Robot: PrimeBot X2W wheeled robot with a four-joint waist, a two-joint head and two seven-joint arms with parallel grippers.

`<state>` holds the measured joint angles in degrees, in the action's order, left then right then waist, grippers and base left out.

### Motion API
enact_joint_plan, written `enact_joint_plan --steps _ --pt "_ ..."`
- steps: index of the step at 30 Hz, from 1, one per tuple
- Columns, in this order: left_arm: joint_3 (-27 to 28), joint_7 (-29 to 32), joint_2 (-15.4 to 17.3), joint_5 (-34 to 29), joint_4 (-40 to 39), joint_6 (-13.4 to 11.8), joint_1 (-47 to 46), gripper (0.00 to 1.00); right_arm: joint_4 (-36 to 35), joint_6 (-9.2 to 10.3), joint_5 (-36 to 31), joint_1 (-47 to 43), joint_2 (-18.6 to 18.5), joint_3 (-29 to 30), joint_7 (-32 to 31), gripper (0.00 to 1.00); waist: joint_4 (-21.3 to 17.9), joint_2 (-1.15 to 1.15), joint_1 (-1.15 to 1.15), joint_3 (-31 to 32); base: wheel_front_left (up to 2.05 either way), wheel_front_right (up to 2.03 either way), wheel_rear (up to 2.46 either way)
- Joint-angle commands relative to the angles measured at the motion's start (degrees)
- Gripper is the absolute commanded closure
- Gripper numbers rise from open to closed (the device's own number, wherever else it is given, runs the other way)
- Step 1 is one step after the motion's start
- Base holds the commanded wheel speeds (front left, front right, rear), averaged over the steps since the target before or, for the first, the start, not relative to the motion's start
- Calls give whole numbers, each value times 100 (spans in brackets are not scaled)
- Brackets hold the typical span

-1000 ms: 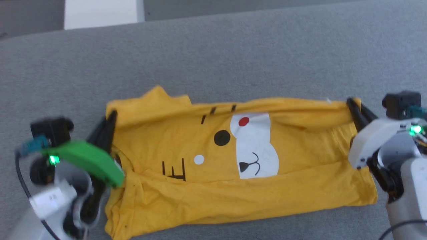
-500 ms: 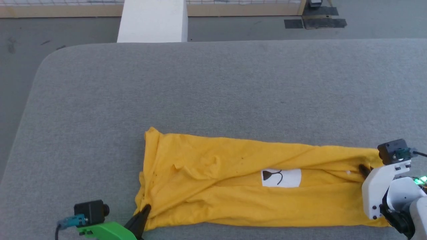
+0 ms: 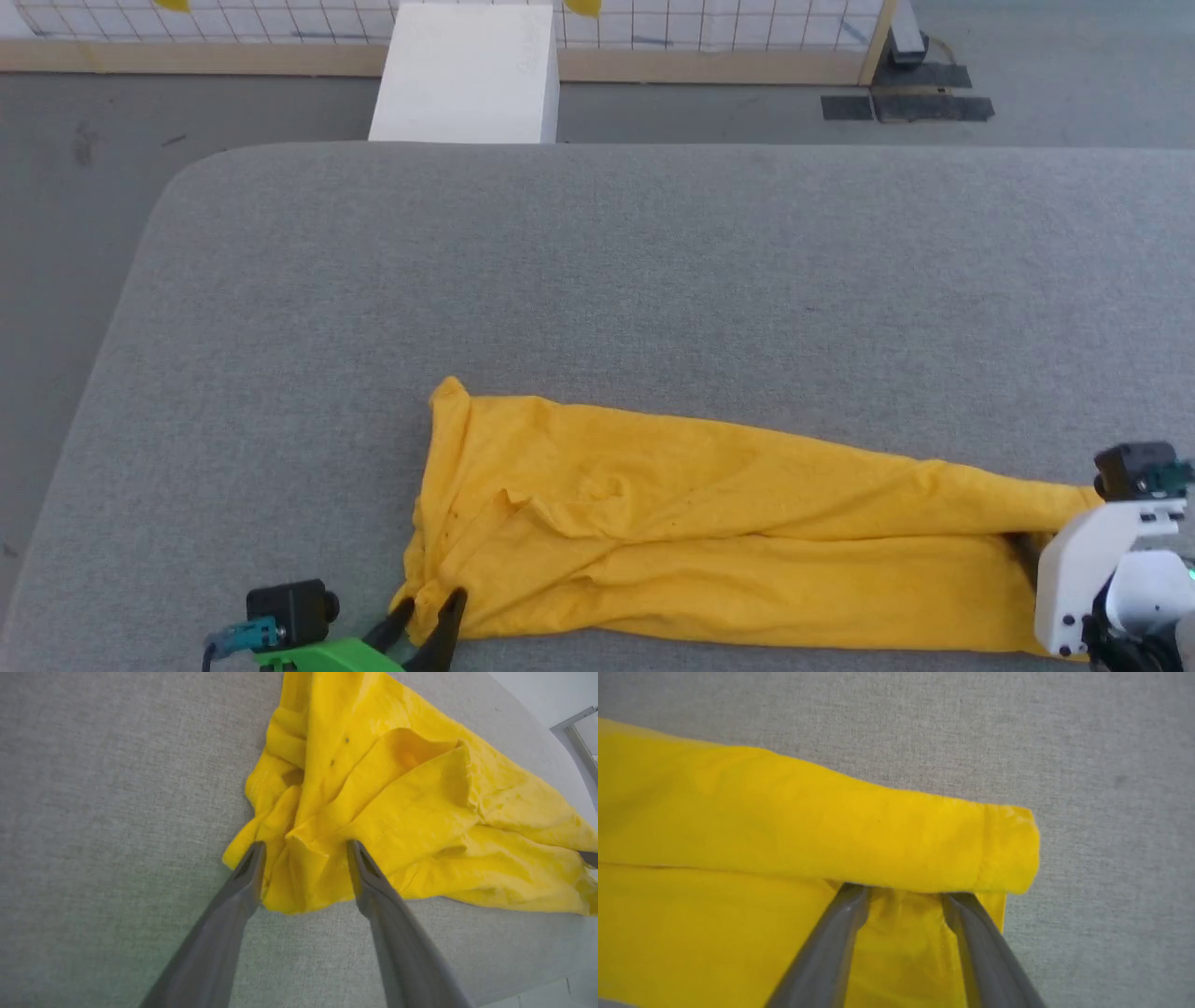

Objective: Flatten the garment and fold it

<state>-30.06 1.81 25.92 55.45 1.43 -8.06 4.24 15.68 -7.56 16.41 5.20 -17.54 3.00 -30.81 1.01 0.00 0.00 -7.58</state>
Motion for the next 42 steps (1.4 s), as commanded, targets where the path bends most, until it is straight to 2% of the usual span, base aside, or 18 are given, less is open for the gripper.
enact_joint_plan --steps 1,6,11,16,21,29,36,42 --pt "16 -143 -46 -94 25 48 -169 0 -119 8 79 -202 134 126 -41 0 56 0 0 85 0 0 0" --pt "12 -740 -198 -503 98 61 -393 0 -737 8 204 -619 493 664 117 0 94 0 0 162 0 0 0" --pt "114 -1406 -364 -994 330 -117 -641 0 -1362 8 246 -912 927 1147 633 0 89 0 0 210 0 0 0" --pt "369 -1657 -522 -1591 540 -245 -931 0 -1559 8 158 -955 1215 1550 1150 0 89 0 0 246 0 0 0" --pt "910 -1678 -825 -2450 506 -255 -1200 0 -1267 8 68 -842 1344 1828 1282 0 119 0 0 281 0 0 0" --pt "1670 -1679 -1281 -3626 546 -85 -1231 0 -359 8 -54 -333 1419 2034 967 0 93 0 0 337 0 0 0" --pt "2027 -1680 -1628 -3972 690 310 -1185 0 436 8 -341 49 1427 2030 452 0 111 0 0 354 0 0 0" --pt "2299 -1680 -1848 -4114 811 571 -1150 0 837 8 -555 178 1424 2114 26 0 151 0 0 371 0 0 0"
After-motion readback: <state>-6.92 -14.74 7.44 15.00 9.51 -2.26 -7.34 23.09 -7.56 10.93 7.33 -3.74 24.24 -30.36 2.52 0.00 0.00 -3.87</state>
